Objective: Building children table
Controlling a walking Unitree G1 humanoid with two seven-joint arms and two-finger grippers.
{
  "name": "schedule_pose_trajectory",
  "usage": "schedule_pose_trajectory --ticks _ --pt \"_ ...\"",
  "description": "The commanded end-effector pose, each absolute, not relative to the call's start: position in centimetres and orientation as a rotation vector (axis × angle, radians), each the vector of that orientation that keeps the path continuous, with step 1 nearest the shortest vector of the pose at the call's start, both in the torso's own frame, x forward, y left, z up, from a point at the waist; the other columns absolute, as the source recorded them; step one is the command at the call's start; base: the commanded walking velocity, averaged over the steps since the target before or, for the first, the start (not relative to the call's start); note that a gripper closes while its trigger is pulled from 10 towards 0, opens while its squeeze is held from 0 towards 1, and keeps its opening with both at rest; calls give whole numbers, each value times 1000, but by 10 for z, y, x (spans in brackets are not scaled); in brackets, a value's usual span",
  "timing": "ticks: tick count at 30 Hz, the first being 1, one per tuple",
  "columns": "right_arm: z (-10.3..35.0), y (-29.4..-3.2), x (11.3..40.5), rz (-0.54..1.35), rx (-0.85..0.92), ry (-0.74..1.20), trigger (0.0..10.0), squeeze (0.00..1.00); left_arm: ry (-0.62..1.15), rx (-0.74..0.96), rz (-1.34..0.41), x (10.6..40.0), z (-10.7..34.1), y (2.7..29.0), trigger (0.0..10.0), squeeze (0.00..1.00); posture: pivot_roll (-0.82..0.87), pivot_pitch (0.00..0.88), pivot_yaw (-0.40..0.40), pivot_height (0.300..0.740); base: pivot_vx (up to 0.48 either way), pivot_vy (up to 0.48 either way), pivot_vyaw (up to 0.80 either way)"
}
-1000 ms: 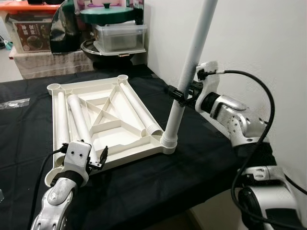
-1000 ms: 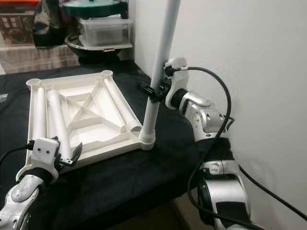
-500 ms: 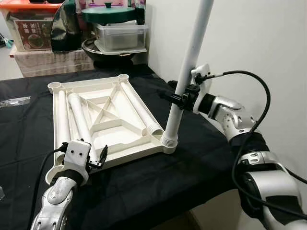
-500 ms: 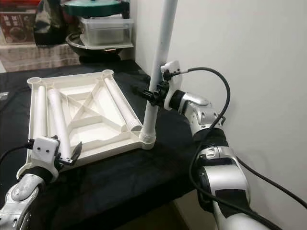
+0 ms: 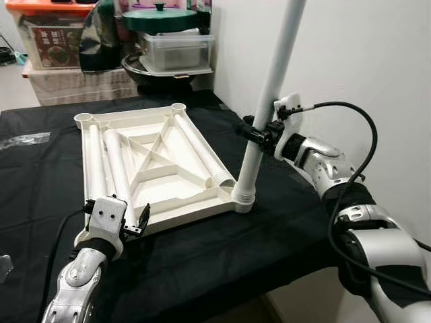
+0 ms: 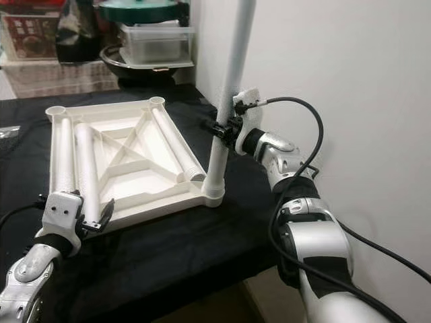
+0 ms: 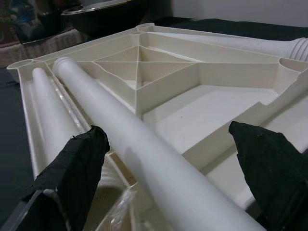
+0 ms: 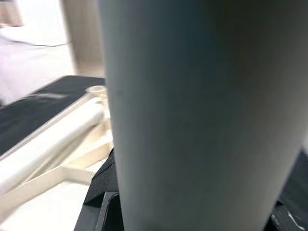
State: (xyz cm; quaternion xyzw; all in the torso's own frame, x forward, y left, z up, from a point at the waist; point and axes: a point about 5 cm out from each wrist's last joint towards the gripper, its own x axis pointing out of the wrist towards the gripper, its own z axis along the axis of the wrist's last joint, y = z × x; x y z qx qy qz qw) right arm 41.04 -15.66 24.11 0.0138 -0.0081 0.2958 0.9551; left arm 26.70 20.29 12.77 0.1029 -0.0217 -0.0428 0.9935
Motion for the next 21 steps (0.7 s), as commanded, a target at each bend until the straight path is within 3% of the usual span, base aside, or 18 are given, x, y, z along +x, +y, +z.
schedule_pose_trajectory --ticks 1,2,4,5,10,11,14,21 --pt "220 -163 414 428 -14 109 0 0 -31 215 -86 266 125 204 10000 0 88 0 -109 740 0 0 0" --pt "220 -163 414 428 -14 109 0 0 -31 215 -86 266 125 204 10000 0 88 0 -109 740 0 0 0" --pt "208 -162 416 143 -29 150 0 0 -26 212 -80 264 123 205 10000 0 81 0 -106 740 0 0 0" --pt "197 -149 413 1 -3 161 0 0 -22 210 -80 263 122 204 10000 0 74 0 -97 740 0 0 0" --pt "181 -115 406 -77 66 213 0 0 -21 205 -88 265 122 201 10000 0 69 0 -90 740 0 0 0" --pt "174 -85 400 -84 103 236 0 0 -25 205 -97 268 123 199 10000 0 71 0 -91 740 0 0 0" --pt "175 -58 396 -111 129 261 0 0 -32 206 -91 269 125 201 10000 0 74 0 -102 740 0 0 0" --pt "180 -47 395 -144 127 272 0 0 -30 203 -82 267 123 201 10000 0 75 0 -119 740 0 0 0"
